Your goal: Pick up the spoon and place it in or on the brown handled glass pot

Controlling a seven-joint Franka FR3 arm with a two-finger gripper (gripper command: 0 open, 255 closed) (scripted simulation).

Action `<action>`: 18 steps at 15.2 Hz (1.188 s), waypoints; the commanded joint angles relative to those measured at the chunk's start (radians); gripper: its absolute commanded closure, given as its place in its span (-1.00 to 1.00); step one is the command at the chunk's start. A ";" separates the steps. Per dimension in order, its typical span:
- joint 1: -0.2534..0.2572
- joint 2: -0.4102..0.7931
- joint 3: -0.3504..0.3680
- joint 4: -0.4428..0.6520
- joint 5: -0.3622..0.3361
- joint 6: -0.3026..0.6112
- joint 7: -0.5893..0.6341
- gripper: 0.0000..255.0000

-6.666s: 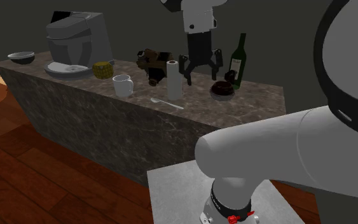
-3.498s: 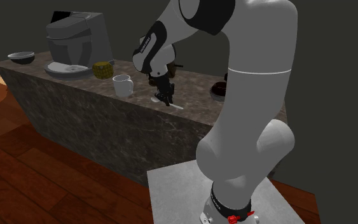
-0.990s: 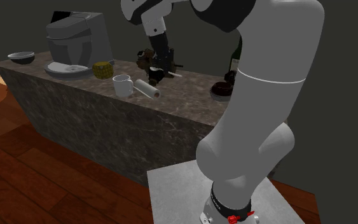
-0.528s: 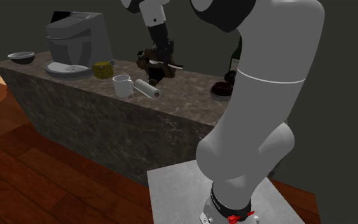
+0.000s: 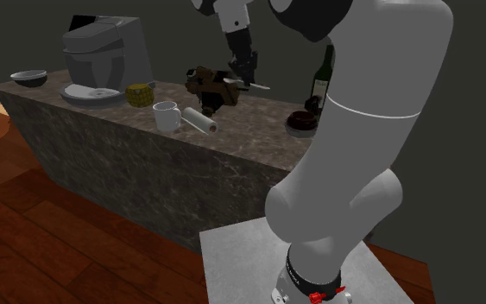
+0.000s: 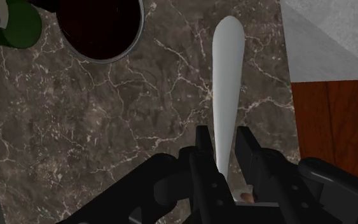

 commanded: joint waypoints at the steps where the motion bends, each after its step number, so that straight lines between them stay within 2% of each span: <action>1: -0.023 -0.014 -0.025 -0.013 -0.006 0.009 -0.048 1.00; 10: -0.125 -0.005 -0.139 -0.001 -0.033 0.056 -0.255 1.00; 18: -0.219 0.073 -0.235 0.092 -0.034 0.088 -0.443 1.00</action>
